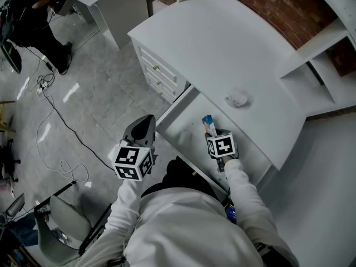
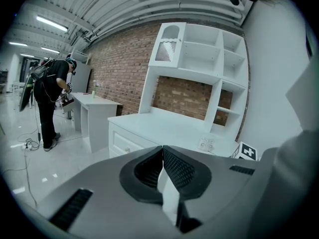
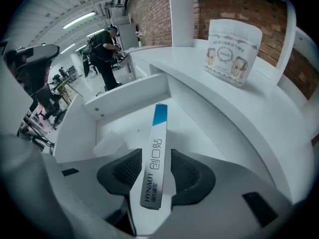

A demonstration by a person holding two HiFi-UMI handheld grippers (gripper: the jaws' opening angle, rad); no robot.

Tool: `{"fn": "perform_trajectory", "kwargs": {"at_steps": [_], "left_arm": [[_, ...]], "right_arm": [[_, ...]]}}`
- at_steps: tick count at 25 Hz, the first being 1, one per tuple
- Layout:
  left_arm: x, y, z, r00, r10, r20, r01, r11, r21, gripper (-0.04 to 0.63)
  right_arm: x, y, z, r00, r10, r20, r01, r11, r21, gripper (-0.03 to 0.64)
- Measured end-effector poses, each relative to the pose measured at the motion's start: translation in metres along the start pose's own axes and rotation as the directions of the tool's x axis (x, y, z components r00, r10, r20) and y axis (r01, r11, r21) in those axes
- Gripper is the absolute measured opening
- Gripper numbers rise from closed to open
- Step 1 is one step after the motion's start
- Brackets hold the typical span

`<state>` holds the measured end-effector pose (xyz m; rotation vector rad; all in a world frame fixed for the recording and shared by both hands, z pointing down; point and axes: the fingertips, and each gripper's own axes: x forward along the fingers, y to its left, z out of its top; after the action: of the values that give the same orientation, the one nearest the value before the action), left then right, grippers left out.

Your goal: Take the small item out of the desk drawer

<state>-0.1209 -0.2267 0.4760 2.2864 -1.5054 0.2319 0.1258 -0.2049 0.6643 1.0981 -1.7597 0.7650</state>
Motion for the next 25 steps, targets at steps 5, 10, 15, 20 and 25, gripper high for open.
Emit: {"fn": "perform_trajectory", "kwargs": {"at_steps": [5, 10, 15, 20, 25], "left_arm": [[0.001, 0.0, -0.003, 1.0, 0.005, -0.011, -0.005, 1.0, -0.002, 0.02], [0.002, 0.001, -0.006, 1.0, 0.012, -0.02, -0.012, 1.0, -0.002, 0.02], [-0.001, 0.003, -0.006, 1.0, 0.019, -0.023, -0.019, 1.0, -0.001, 0.02], [0.0, 0.001, -0.006, 1.0, 0.016, -0.023, -0.016, 1.0, 0.003, 0.02], [0.001, -0.005, -0.004, 1.0, 0.0, -0.017, 0.001, 1.0, 0.01, 0.02]], "right_arm": [[0.008, -0.002, -0.011, 0.999, -0.007, -0.052, 0.006, 1.0, -0.02, 0.171], [0.013, -0.003, -0.014, 0.997, -0.022, -0.075, 0.018, 0.998, -0.054, 0.115], [0.013, -0.001, -0.012, 0.997, -0.026, -0.069, 0.023, 0.998, -0.051, 0.091], [0.004, 0.001, -0.001, 1.0, -0.022, -0.009, 0.021, 0.999, -0.042, 0.084], [-0.017, 0.013, 0.024, 0.994, 0.037, 0.106, -0.039, 0.999, 0.016, 0.084]]}}
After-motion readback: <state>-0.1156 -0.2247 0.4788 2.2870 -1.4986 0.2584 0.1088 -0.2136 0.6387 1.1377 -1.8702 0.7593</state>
